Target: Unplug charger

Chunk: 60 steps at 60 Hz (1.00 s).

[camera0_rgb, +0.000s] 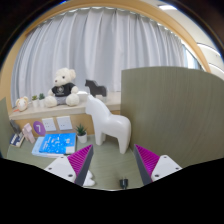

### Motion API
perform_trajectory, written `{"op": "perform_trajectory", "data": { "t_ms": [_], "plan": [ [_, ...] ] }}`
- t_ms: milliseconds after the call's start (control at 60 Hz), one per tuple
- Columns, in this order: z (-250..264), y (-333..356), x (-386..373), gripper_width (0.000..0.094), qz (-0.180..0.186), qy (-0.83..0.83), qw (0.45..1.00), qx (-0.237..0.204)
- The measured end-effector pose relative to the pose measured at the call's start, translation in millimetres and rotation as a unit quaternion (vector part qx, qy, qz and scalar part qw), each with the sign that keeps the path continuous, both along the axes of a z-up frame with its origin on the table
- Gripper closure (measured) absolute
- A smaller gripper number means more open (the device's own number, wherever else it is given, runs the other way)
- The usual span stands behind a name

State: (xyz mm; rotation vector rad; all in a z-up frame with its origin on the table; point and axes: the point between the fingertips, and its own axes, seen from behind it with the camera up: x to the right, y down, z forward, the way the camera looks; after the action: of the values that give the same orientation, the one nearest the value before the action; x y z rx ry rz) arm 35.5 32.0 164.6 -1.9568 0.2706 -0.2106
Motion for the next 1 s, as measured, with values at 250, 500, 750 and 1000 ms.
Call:
{"op": "perform_trajectory", "data": {
  "t_ms": [250,500,750,1000],
  "plan": [
    [78,-98,-148,0.0111,0.061,-0.007,0.996,0.061],
    [13,-185,-309,0.0091,0.148,0.031,0.988,0.007],
    [-19,-238,-385,0.0087,0.197,0.034,0.979,-0.028],
    [-15,-257,-405,0.0085,0.210,0.035,0.977,-0.026]
  ]
}}
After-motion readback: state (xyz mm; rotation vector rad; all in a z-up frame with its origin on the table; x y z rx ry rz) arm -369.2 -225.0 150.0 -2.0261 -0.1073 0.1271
